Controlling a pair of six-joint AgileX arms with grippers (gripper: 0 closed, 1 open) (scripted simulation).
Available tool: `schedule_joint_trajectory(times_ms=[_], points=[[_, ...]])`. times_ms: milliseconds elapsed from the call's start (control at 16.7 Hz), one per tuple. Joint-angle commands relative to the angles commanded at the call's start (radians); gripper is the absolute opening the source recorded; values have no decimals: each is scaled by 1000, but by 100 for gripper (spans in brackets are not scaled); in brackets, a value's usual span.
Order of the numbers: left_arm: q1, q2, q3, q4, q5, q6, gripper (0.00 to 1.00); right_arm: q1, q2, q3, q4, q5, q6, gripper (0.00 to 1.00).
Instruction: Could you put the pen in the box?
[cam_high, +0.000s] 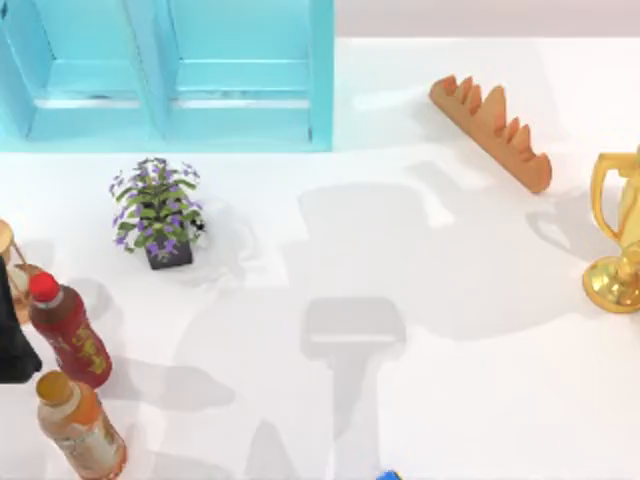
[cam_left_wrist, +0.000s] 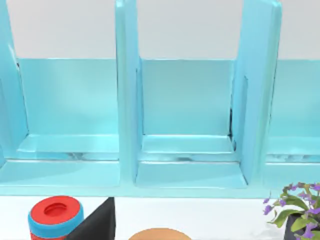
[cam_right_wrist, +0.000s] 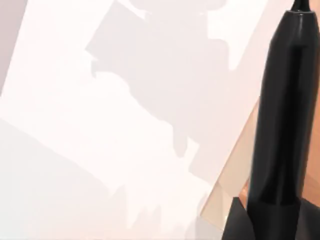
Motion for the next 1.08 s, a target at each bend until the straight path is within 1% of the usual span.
schedule_joint_trajectory(times_ms=[120, 240, 420, 840, 1080], points=[[0, 0, 0, 0, 0, 0, 100, -144, -9, -85, -40, 4, -13, 0], [0, 0, 0, 0, 0, 0, 100, -260, -11, -167, -81, 3, -18, 0], [0, 0, 0, 0, 0, 0, 100, -359, -2, -252, -130, -1, -17, 0], [0, 0, 0, 0, 0, 0, 100, -370, 2, -266, -137, -4, -15, 0], [0, 0, 0, 0, 0, 0, 100, -311, -9, -281, -42, -34, 23, 0]])
